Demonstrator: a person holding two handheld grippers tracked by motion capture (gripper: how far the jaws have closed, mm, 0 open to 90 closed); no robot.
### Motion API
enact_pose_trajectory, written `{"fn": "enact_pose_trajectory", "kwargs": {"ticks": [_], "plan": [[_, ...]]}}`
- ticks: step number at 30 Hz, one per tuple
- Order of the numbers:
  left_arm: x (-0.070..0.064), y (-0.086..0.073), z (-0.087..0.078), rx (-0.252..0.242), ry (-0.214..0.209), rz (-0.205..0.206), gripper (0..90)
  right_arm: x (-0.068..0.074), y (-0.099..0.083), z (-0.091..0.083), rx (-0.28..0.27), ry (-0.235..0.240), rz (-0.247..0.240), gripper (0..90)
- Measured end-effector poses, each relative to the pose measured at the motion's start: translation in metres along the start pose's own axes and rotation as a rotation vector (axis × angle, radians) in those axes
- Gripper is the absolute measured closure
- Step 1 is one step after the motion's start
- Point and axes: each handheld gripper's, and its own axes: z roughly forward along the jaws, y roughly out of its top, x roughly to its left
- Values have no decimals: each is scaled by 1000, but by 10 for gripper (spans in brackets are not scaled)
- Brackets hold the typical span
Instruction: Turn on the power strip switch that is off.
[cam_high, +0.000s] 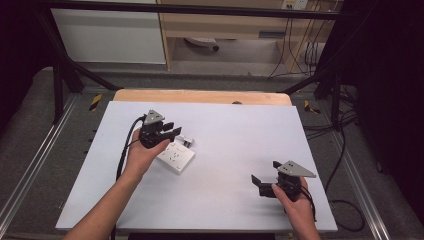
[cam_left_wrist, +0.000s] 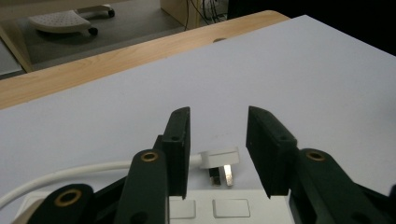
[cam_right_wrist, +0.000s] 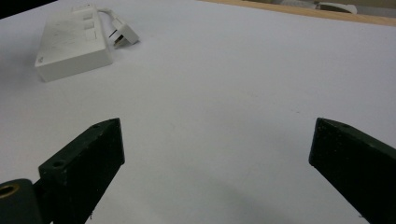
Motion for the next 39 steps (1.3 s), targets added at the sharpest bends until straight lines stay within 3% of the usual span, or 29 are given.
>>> {"fn": "enact_pose_trajectory", "kwargs": {"ticks": [31, 39], "plan": [[-7, -27, 18, 88, -19, 48, 756, 1, 0, 1, 4, 5, -3, 36], [-8, -30, 21, 89, -23, 44, 804, 0, 0, 0, 4, 5, 0, 36]]}}
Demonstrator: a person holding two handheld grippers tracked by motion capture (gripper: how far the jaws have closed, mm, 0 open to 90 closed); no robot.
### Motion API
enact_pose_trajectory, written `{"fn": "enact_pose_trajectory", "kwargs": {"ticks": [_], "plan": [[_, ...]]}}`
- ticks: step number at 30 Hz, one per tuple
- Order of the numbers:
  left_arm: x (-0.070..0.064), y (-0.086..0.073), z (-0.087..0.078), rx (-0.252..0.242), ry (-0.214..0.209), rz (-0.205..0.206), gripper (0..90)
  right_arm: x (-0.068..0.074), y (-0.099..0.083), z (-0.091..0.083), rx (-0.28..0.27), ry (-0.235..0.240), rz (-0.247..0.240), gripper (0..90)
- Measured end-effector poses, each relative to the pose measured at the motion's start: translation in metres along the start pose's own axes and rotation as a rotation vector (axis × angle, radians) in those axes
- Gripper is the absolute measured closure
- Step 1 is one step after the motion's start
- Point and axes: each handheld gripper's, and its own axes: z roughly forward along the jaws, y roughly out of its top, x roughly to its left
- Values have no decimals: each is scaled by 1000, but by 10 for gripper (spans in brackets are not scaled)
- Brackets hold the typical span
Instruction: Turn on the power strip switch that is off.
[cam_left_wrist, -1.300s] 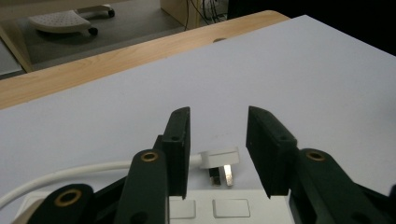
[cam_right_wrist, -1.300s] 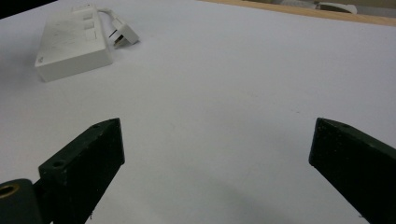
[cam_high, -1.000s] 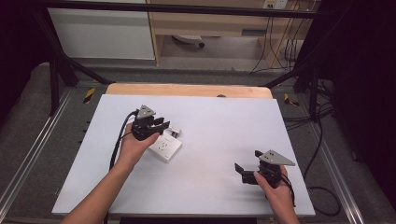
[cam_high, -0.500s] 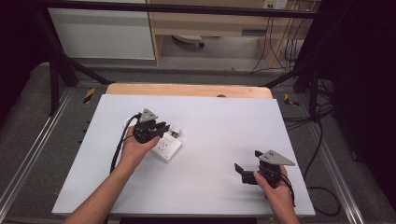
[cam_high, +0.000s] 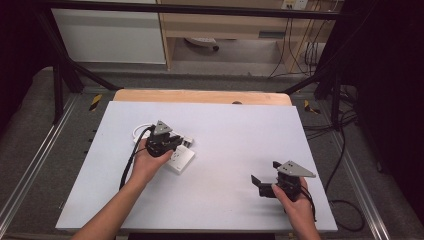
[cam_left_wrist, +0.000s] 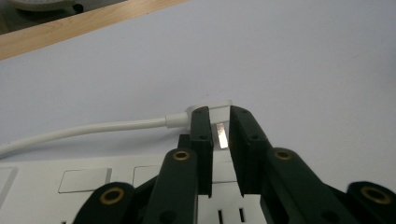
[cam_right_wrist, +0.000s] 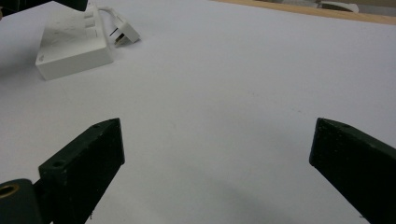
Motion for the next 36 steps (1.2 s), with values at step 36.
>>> {"fn": "enact_pose_trajectory", "kwargs": {"ticks": [36], "plan": [[4, -14, 12, 26, 11, -9, 900, 0, 0, 0, 0, 2, -4, 36]]}}
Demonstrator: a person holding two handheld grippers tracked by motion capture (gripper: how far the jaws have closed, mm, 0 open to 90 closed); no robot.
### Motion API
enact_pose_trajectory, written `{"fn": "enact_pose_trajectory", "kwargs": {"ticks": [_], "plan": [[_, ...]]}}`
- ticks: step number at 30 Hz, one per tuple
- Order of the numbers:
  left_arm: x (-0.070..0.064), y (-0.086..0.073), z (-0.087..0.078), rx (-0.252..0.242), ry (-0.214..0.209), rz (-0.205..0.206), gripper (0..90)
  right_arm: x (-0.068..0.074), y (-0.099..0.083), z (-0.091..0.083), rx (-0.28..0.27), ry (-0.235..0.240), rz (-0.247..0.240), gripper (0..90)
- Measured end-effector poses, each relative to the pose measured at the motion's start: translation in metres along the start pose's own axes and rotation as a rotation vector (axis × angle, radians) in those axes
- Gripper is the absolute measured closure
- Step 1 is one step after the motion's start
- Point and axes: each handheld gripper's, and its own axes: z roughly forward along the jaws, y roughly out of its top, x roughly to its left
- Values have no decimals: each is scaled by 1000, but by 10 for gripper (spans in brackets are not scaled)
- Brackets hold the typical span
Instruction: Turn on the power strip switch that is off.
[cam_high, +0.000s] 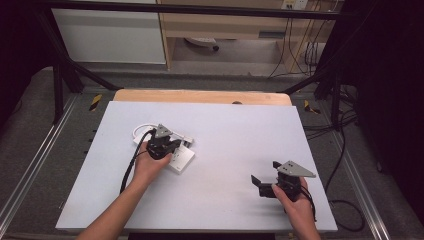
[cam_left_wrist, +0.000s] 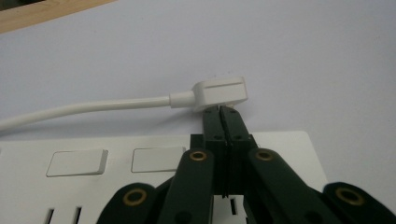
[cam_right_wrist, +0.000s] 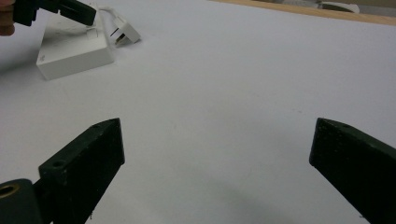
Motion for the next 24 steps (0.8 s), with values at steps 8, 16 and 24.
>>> {"fn": "enact_pose_trajectory", "kwargs": {"ticks": [8, 16, 24], "plan": [[-1, -3, 1, -2, 0, -3, 900, 0, 0, 0, 1, -1, 1, 35], [0, -6, 1, -8, 6, -1, 900, 0, 0, 0, 1, 0, -1, 36], [0, -7, 1, -12, 1, -4, 900, 1, 0, 0, 3, -1, -2, 36]]}}
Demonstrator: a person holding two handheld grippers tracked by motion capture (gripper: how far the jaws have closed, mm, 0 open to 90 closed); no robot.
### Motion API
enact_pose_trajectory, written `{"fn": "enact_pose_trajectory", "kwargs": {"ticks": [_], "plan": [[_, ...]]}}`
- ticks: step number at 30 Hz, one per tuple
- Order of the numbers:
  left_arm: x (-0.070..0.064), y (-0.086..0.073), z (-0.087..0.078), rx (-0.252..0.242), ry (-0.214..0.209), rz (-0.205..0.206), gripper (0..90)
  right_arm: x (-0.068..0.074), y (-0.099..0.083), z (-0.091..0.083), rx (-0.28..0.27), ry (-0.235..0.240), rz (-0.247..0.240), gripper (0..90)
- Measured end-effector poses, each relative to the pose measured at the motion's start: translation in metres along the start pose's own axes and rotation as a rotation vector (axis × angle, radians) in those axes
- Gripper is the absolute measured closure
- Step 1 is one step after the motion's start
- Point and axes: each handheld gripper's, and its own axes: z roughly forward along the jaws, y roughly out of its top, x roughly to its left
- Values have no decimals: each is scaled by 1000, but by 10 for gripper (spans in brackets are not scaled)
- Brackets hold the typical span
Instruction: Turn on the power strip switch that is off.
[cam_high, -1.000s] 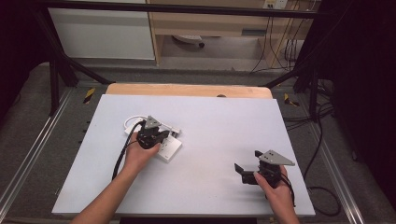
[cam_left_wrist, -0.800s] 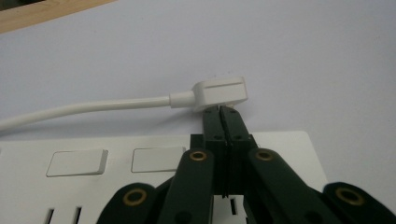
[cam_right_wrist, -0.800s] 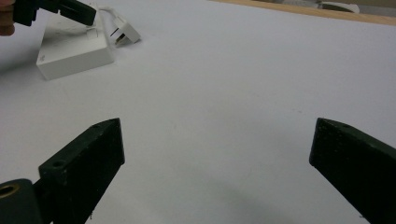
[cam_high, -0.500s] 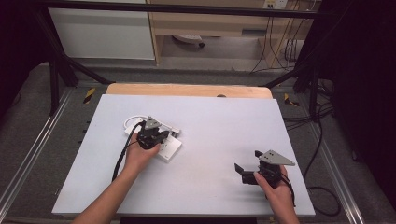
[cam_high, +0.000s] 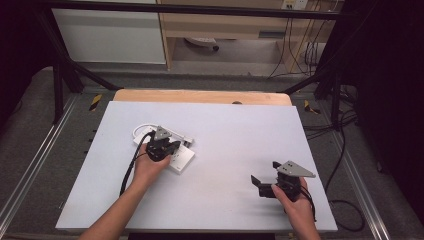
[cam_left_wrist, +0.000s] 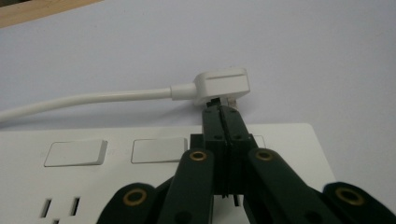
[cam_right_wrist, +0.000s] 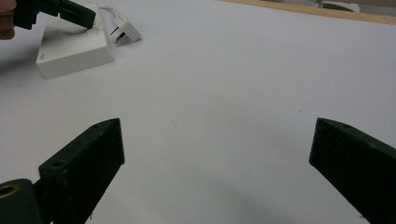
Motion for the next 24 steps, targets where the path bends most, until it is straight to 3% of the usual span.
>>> {"fn": "enact_pose_trajectory", "kwargs": {"ticks": [24], "plan": [[2, -4, 2, -14, -1, -8, 900, 0, 0, 0, 1, 0, -3, 36]]}}
